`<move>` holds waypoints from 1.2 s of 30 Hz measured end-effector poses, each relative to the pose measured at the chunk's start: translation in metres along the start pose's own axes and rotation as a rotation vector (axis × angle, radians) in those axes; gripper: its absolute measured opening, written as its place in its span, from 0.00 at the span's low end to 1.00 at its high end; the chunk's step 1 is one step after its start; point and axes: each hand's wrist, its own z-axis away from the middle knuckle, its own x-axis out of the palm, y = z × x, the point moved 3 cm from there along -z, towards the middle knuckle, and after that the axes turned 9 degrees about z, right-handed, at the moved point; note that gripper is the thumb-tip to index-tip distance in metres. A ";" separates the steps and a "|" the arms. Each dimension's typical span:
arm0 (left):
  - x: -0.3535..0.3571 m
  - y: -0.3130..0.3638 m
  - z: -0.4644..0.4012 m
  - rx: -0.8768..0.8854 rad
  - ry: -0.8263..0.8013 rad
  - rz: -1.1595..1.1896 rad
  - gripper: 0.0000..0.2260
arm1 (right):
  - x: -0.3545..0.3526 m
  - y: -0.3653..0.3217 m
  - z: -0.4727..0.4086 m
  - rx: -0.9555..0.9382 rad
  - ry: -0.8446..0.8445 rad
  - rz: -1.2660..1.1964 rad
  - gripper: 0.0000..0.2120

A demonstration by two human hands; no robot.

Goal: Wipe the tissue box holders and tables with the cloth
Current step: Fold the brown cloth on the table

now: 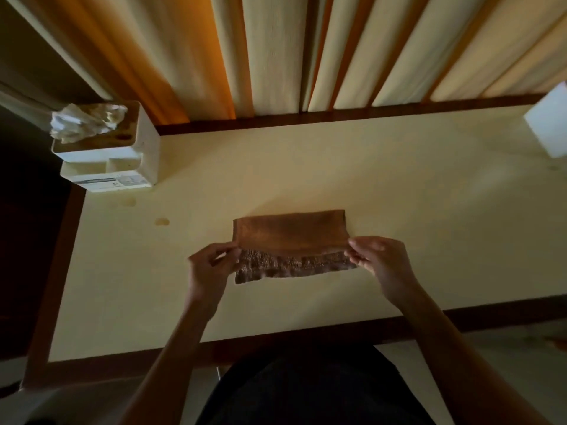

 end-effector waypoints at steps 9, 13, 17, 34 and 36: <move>-0.002 -0.008 0.005 -0.423 0.131 0.461 0.08 | 0.022 0.004 0.003 0.071 0.112 -0.007 0.05; -0.007 -0.008 0.006 -0.371 0.130 0.294 0.09 | 0.026 0.006 0.008 0.050 0.151 0.028 0.06; -0.009 -0.002 0.008 -0.357 0.103 0.183 0.15 | 0.022 0.005 0.011 0.058 0.202 0.085 0.04; -0.013 -0.005 0.011 -0.201 -0.041 -0.294 0.12 | 0.008 0.018 0.022 0.062 0.262 0.340 0.05; -0.012 -0.004 0.012 -0.162 -0.052 -0.396 0.11 | 0.005 0.020 0.021 0.046 0.274 0.494 0.02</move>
